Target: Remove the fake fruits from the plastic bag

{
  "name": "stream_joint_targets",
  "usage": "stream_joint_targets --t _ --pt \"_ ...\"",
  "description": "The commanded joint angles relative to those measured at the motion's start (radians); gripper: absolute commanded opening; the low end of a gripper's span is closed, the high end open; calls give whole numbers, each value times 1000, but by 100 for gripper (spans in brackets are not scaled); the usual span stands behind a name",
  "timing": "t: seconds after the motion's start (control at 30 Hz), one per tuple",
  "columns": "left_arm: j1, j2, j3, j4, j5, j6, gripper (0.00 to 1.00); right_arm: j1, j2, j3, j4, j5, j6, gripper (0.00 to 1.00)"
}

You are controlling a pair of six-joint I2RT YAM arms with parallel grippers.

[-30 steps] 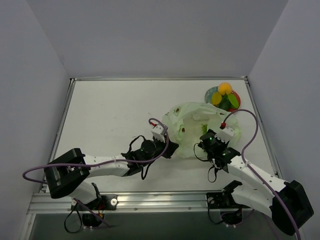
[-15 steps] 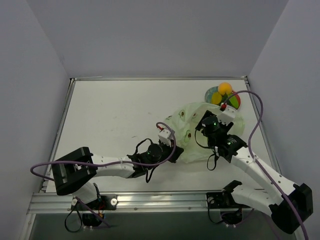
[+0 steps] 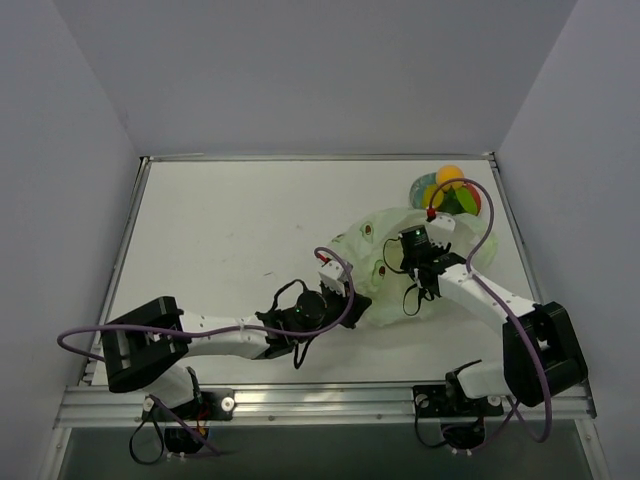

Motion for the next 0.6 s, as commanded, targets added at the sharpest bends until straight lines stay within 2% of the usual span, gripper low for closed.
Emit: stream_joint_targets --t 0.0,0.03,0.07,0.13,0.23,0.37,0.5,0.57 --pt "-1 -42 35 44 -21 18 2 -45 34 13 41 -40 -64 43" --pt "-1 -42 36 44 -18 18 2 -48 48 16 41 -59 -72 49" --pt "-1 -42 35 44 -18 18 2 -48 74 30 41 -75 -74 50" --pt "-1 -40 36 43 -19 18 2 -44 85 39 42 -97 -74 47" --pt "1 -37 38 40 -22 20 2 4 9 36 42 -31 -58 40" --pt "2 -25 44 41 -15 15 2 70 -85 36 27 -8 -57 40" --pt "1 -11 49 44 -9 14 2 97 -68 50 19 -39 -78 41" --pt "1 -12 49 44 -9 14 2 93 -10 64 21 -25 -104 40"
